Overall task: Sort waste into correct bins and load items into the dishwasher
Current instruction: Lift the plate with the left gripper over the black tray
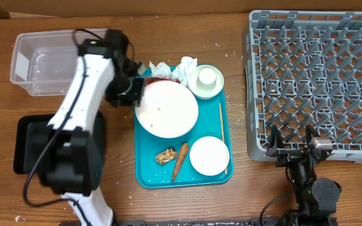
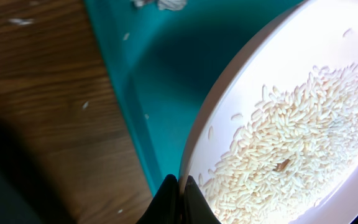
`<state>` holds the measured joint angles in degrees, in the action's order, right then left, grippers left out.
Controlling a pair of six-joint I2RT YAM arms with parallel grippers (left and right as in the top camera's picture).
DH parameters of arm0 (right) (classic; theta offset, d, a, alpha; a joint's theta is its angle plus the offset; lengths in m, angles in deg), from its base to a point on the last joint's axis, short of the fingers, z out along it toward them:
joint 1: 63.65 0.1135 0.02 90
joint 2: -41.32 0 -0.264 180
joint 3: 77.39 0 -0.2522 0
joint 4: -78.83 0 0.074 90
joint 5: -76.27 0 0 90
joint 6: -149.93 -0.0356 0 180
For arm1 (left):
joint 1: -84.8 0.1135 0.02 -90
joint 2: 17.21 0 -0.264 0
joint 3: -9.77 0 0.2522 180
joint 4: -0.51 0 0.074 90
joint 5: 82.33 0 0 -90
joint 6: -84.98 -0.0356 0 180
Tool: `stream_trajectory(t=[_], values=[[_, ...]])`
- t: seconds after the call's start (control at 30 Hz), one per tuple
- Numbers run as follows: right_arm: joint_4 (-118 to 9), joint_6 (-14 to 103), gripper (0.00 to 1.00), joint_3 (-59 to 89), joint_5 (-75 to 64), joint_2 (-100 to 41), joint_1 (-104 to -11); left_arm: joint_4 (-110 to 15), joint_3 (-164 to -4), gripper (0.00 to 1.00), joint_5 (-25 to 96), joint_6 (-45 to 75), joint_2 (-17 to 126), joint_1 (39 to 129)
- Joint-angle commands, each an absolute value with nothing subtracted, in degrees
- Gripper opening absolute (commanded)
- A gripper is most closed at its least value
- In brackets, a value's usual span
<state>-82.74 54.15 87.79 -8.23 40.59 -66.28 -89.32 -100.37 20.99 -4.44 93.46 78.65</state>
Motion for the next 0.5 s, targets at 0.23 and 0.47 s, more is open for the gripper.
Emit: stream_trajectory(t=[0.23, 0.47], values=[[-83.0, 54.0, 1.0, 88.4, -8.8, 41.2, -66.5, -92.1, -102.0, 0.04, 22.8, 3.1, 82.1, 87.2], [-83.0, 54.0, 1.0, 88.4, -8.8, 41.2, -66.5, -95.6, -102.0, 0.04, 28.6, 4.9, 81.4, 97.4]])
